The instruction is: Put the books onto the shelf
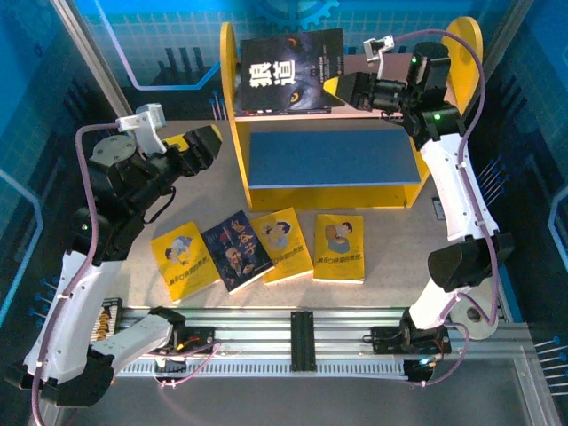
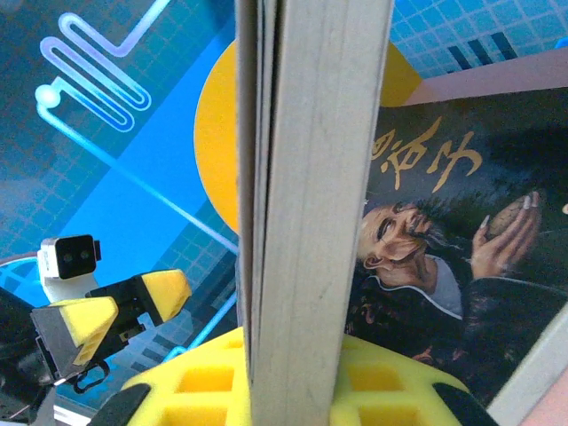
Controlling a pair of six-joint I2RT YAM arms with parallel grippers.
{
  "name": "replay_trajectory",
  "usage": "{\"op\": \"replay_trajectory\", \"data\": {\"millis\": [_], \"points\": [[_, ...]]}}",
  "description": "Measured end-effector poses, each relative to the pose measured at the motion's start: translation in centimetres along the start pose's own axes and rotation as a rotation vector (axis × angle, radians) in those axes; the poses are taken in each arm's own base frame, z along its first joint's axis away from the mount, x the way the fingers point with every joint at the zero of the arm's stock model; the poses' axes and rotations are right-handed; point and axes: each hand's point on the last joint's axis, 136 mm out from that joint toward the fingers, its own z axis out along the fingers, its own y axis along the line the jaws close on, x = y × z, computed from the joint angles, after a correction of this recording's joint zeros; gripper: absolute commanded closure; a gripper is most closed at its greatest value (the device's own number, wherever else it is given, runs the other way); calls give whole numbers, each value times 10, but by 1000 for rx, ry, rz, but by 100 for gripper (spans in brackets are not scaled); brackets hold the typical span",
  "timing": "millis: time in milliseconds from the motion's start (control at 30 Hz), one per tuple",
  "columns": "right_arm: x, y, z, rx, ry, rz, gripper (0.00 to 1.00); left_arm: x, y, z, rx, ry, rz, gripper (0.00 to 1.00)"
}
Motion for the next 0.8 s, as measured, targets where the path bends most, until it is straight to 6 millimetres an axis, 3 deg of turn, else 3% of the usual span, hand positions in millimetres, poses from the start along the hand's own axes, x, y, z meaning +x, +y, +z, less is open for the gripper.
{"op": "replay_trajectory", "data": {"millis": [800], "points": [[1, -11, 17, 17, 12, 5, 100, 6, 6, -3, -21, 13, -1, 8]]}}
